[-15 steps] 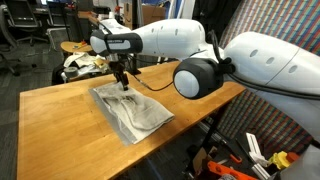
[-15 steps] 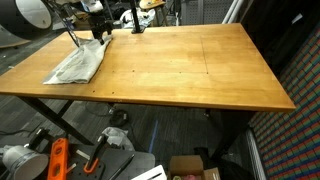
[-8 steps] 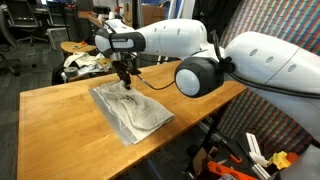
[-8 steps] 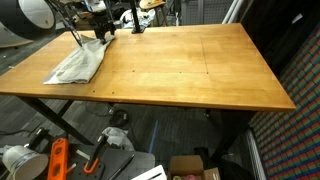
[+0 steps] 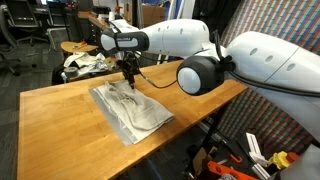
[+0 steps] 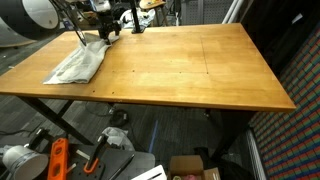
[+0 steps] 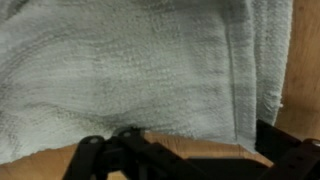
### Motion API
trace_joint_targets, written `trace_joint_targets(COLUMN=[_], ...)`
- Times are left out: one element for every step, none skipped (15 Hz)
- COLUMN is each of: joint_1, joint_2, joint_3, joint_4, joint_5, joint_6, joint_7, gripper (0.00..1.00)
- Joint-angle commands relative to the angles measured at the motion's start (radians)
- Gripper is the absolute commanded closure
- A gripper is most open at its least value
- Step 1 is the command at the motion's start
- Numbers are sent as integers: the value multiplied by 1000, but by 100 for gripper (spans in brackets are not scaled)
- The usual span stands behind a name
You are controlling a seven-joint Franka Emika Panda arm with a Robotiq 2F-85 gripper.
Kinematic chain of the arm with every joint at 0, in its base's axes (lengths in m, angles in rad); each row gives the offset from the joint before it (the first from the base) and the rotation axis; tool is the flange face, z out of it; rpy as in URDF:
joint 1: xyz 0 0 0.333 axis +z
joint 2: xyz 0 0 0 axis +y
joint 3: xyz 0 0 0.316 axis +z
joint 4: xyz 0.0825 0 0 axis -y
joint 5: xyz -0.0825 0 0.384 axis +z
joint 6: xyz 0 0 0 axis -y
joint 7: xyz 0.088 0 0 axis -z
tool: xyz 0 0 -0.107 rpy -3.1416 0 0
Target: Fold the cloth
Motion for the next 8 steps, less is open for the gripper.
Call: trace_joint_targets(joint_1=[-19,-23,-26,-29,-33,-37,-41,-46], joint_2=[5,3,1,-1,-3,-6,-7,-9], joint_3=[-2,-1,-1,-1,1,1,1,1], joint_4=[9,8,7,7,6,6,6,6], joint_5=[4,5,6,7,9,10,11,13], joint_6=[-18,-20,-23,-23,-25,-27,-27,-28], joint_7=[34,40,46,53,57,63,69,76], gripper=[0,0,0,0,0,0,0,0])
